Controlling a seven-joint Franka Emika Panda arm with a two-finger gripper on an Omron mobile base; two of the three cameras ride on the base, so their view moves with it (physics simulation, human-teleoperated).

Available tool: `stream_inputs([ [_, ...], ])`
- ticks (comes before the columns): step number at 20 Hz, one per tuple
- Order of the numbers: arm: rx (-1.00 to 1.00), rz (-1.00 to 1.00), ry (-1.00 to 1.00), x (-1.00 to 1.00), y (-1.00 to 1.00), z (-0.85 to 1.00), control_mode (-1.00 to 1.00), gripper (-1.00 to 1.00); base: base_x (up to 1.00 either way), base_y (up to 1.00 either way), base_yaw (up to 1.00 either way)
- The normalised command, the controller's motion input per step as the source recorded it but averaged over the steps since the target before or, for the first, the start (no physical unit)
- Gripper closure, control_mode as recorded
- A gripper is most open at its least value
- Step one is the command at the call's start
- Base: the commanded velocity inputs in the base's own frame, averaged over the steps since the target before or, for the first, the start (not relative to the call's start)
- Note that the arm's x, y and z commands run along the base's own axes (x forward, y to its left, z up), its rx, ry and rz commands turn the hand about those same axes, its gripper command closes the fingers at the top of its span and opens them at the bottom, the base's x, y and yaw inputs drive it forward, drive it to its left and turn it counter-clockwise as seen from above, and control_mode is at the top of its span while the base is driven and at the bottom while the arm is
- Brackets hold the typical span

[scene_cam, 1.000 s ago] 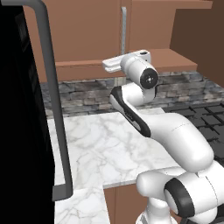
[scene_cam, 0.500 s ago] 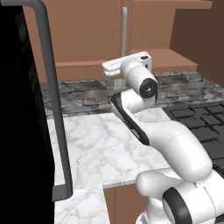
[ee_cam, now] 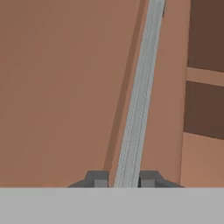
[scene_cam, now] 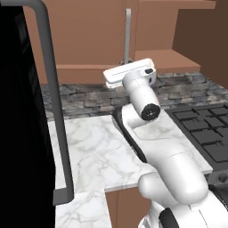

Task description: Open the cabinet, retrieve the rolling pin, and place it next to the meat on the cutting board to prepare for tenderizing.

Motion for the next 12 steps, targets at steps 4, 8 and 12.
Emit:
stream_inputs([
  [4, 0.0, 0.0, -0.15, -0.53, 0.46, 0.0, -1.0, 1.0, 0.0, 0.0, 0.0],
  [8, 0.0, 0.0, -0.1, -0.59, 0.57, -0.02, -1.0, 1.0, 0.0, 0.0, 0.0],
  [12, 0.0, 0.0, -0.06, -0.68, 0.58, -0.04, -1.0, 1.0, 0.0, 0.0, 0.0],
])
